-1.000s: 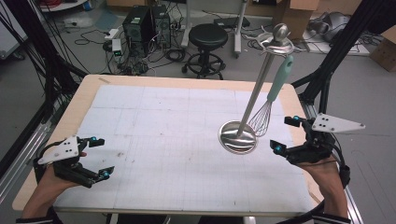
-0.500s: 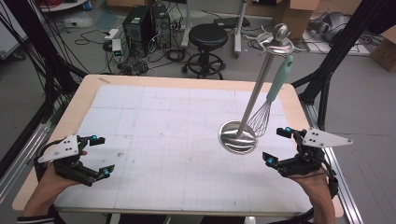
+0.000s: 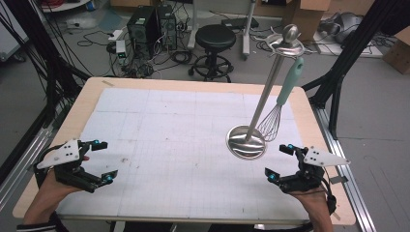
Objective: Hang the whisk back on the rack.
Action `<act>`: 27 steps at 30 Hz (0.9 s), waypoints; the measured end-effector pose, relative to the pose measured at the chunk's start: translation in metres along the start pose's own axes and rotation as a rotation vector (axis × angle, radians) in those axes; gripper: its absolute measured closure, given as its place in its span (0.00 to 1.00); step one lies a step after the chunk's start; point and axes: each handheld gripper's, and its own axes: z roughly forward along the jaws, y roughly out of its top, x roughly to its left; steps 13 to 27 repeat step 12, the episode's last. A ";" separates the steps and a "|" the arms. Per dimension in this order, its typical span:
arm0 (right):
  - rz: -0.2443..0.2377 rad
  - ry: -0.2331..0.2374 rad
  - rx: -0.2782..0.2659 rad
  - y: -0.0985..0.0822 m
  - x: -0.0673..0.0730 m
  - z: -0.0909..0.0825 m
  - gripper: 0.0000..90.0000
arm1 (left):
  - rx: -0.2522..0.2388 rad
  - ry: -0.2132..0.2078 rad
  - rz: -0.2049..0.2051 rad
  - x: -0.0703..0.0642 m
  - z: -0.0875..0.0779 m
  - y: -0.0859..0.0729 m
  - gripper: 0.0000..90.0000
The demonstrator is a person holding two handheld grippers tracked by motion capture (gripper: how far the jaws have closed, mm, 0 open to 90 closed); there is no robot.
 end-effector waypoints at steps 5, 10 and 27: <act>0.000 0.005 0.009 -0.002 0.000 0.000 0.01 | 0.005 -0.007 0.005 -0.002 0.001 0.000 0.02; 0.007 0.006 0.018 -0.004 -0.002 -0.001 0.01 | 0.010 -0.007 0.007 -0.003 0.002 0.000 0.02; 0.008 0.006 0.028 -0.004 -0.002 -0.001 0.01 | 0.006 -0.007 0.004 -0.003 0.001 0.000 0.02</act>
